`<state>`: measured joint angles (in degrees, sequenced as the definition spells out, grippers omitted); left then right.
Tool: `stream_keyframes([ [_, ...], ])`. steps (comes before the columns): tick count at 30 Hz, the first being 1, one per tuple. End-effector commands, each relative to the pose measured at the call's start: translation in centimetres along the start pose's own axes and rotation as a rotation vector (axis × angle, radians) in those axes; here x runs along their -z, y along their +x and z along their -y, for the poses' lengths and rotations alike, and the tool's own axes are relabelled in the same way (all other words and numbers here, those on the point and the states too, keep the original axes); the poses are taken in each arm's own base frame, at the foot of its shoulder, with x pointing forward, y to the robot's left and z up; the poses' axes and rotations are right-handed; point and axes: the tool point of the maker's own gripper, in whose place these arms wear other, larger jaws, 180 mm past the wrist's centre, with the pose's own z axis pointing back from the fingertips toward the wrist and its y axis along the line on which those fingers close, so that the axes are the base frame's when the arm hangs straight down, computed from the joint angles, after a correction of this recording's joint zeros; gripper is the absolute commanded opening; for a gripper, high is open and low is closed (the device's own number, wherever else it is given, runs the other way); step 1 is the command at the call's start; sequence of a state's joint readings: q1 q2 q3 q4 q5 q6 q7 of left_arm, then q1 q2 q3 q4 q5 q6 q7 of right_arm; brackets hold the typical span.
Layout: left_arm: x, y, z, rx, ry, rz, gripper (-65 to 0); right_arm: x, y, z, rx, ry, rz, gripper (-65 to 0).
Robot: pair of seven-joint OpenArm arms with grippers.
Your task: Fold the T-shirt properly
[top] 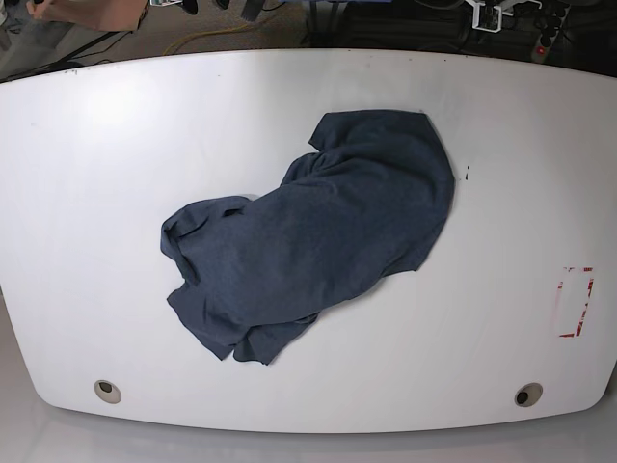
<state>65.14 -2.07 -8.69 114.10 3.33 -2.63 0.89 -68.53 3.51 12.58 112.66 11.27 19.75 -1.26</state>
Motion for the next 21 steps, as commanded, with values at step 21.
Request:
stream_keyframes([
  [21,9.1,8.9,1.1,-0.24,-0.22,0.08,-28.5,2.0,5.0,-1.6,0.048,0.013,0.178,-35.2],
])
